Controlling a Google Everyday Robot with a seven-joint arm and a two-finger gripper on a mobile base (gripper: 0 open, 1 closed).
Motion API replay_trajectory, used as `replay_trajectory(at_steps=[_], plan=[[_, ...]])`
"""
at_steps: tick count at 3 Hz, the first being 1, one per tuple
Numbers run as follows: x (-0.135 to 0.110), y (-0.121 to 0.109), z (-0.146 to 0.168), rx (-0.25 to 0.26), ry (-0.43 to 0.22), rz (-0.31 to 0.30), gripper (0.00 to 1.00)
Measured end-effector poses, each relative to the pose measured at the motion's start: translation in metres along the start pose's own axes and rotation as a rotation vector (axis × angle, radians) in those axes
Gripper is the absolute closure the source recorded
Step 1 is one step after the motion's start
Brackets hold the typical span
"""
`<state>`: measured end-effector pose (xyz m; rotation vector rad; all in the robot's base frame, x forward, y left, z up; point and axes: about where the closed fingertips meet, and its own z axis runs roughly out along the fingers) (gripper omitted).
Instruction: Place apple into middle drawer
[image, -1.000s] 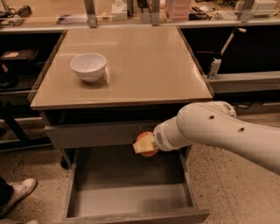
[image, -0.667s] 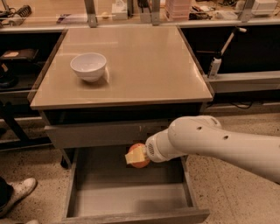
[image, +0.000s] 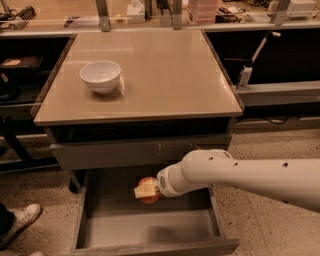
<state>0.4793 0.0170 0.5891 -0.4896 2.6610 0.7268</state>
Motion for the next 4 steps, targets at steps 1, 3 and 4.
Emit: replay_trajectory(at_steps=[1, 3, 4], plan=[[0.014, 0.003, 0.032, -0.042, 0.045, 0.037, 1.0], [0.025, 0.002, 0.058, -0.052, 0.066, 0.067, 1.0], [0.037, -0.009, 0.091, -0.06, 0.069, 0.127, 1.0]])
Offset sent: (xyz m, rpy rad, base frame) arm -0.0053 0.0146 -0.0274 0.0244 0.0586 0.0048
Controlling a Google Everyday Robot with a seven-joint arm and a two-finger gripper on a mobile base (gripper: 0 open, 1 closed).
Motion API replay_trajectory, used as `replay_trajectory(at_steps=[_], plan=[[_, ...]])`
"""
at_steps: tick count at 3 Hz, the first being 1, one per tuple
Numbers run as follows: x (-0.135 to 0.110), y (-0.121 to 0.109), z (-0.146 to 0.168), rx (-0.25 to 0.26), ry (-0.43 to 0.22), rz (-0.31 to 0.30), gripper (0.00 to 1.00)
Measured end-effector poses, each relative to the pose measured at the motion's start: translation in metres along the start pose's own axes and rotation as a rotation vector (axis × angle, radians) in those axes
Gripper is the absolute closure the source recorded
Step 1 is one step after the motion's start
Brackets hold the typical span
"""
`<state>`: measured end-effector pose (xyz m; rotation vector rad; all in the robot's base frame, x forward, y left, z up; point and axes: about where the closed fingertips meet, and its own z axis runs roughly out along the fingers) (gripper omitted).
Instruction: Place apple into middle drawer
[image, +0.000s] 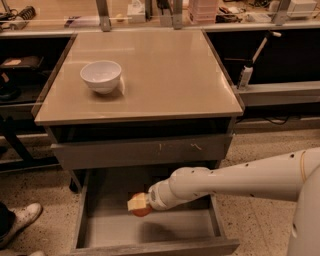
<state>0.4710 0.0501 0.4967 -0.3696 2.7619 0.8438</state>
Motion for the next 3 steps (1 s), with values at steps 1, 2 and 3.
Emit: replay_trajectory(at_steps=[1, 2, 3], plan=[[0.009, -0.014, 0.026, 0.007, 0.005, 0.045, 1.0], [0.018, -0.028, 0.049, 0.008, 0.019, 0.085, 1.0], [0.033, -0.039, 0.068, -0.001, 0.046, 0.133, 1.0]])
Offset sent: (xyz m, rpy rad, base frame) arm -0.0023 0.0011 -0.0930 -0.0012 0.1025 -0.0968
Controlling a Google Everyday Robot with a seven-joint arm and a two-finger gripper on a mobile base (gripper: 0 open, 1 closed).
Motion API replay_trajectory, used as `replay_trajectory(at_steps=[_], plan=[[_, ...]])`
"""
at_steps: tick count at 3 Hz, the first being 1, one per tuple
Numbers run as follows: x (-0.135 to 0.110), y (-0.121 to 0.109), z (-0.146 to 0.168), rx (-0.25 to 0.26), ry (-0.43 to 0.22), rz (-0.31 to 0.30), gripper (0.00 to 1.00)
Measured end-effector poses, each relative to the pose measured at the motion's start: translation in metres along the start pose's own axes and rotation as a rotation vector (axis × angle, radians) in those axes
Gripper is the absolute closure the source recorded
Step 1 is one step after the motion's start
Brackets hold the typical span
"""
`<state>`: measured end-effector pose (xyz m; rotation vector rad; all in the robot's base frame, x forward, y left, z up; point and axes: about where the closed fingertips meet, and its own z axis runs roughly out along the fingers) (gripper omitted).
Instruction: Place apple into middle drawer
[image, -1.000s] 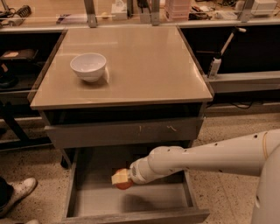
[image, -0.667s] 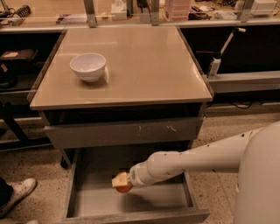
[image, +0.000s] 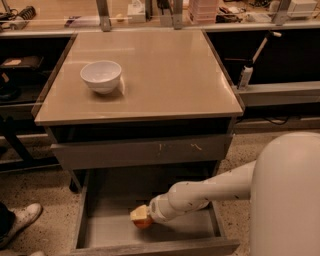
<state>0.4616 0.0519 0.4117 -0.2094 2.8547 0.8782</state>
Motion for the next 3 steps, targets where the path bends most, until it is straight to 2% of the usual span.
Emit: replay_trajectory(at_steps=[1, 2, 3], plan=[[0.0103, -0.011, 0.0193, -0.016, 0.025, 0.065, 1.0], [0.0103, -0.0109, 0.0193, -0.016, 0.025, 0.065, 1.0], [0.0104, -0.0109, 0.0194, -0.016, 0.025, 0.065, 0.81]])
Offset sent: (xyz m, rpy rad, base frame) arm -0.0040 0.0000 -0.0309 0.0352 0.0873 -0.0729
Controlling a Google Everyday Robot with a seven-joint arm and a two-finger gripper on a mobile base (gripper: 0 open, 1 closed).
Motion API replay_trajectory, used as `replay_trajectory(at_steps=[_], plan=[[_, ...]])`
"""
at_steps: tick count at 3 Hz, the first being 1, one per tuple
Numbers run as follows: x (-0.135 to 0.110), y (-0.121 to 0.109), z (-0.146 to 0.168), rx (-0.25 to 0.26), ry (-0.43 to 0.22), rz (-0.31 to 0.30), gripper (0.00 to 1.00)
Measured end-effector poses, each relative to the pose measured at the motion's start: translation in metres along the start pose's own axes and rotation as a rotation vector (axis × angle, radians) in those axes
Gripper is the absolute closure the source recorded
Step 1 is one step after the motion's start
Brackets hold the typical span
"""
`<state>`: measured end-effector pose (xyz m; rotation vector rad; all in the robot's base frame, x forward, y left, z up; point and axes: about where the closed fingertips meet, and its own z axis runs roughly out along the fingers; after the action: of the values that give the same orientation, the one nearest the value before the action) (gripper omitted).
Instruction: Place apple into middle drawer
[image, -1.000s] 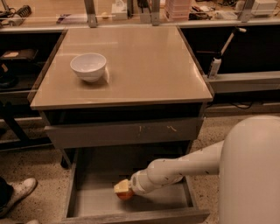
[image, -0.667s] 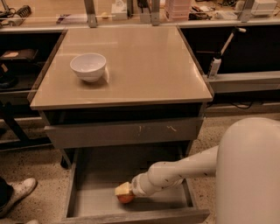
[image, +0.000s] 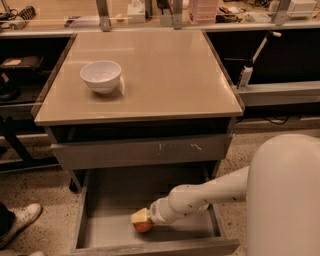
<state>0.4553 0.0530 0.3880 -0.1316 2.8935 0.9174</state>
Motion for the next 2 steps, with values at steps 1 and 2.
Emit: replay_trajectory(at_steps=[1, 2], plan=[[0.0, 0.0, 0.0, 0.0, 0.0, 0.0, 0.58], [0.0, 0.0, 0.0, 0.0, 0.0, 0.0, 0.35]])
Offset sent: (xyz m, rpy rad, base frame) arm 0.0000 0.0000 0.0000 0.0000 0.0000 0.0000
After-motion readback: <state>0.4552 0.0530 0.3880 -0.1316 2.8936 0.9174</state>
